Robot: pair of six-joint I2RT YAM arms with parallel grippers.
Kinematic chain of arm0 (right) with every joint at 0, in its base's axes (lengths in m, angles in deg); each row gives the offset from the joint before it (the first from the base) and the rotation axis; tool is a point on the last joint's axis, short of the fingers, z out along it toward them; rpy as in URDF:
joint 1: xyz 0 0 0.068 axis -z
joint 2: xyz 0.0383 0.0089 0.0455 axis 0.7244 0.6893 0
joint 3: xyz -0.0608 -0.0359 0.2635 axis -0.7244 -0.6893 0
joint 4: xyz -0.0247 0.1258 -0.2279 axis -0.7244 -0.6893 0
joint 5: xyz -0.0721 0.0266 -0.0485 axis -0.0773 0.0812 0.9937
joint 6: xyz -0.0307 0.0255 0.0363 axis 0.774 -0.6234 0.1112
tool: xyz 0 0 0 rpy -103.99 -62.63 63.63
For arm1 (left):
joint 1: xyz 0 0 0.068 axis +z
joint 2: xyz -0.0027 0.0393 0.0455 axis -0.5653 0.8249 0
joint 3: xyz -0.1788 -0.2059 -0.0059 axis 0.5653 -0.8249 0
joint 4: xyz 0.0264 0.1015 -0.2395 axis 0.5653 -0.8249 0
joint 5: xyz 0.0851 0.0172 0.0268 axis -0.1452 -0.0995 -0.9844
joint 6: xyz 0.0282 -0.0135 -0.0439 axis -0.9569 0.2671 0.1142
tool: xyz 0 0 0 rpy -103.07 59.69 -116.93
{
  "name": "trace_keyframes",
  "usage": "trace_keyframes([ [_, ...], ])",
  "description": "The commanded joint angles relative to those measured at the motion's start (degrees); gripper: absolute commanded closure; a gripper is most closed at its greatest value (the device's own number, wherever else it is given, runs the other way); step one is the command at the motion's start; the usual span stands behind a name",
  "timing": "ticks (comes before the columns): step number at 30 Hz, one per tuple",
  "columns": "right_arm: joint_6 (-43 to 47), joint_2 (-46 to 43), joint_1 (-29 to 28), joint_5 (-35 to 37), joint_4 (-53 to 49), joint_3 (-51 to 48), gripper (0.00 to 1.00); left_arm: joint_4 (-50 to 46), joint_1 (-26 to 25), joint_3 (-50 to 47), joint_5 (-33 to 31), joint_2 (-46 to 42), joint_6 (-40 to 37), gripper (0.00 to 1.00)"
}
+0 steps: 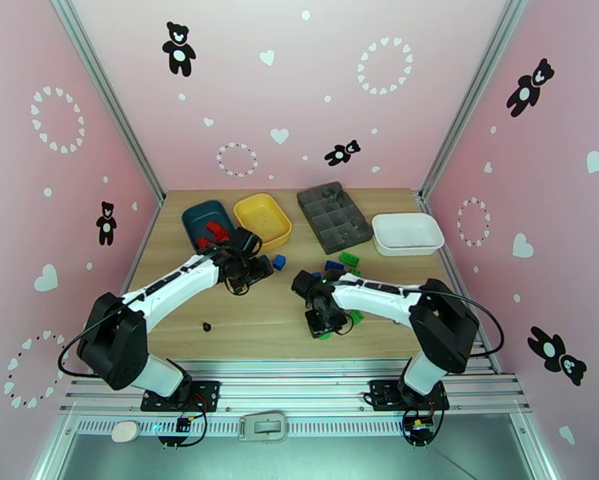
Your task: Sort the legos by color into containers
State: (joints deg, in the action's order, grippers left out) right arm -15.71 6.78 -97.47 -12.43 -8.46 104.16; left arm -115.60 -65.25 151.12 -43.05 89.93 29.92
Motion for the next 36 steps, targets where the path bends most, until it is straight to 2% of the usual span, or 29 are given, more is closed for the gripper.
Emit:
trace_keyframes([
  [1, 2.05, -5.17, 4.09, -2.39, -3.14, 3.29, 0.71, 3.42, 0.44, 3.89, 4.60, 1.62, -1.48, 0.21],
  [5, 1.84, -7.63, 11.89, -4.45, -2.15, 4.92, 0.74, 5.01, 0.44, 8.97, 8.50, 4.59, -1.88, 0.21],
  [9, 0.67, -7.67, 21.04, -3.52, 0.02, 7.97, 0.74, 5.38, 0.45, 14.72, 11.22, 8.32, -1.94, 0.21],
  [14, -0.50, -3.11, 33.86, 0.13, 1.54, 13.78, 0.74, 5.43, -0.82, 23.10, 14.09, 14.39, -1.06, 0.22],
  [19, -0.21, 3.86, 44.49, 0.01, 2.30, 20.31, 0.74, -1.61, -5.56, 36.19, 13.21, 21.98, -5.22, 0.22],
  [28, -0.52, 13.22, 52.76, 4.56, 1.12, 31.55, 0.75, -6.75, -14.23, 51.98, 18.88, 34.35, -8.36, 0.23],
  [32, -0.94, 16.25, 53.68, 7.21, 1.07, 34.81, 0.74, -6.72, -15.40, 53.19, 20.01, 35.52, -7.92, 0.24],
  [36, -0.29, 18.72, 54.25, 7.94, 1.33, 36.77, 0.54, -7.46, -15.27, 52.78, 19.36, 34.77, -8.54, 0.24],
])
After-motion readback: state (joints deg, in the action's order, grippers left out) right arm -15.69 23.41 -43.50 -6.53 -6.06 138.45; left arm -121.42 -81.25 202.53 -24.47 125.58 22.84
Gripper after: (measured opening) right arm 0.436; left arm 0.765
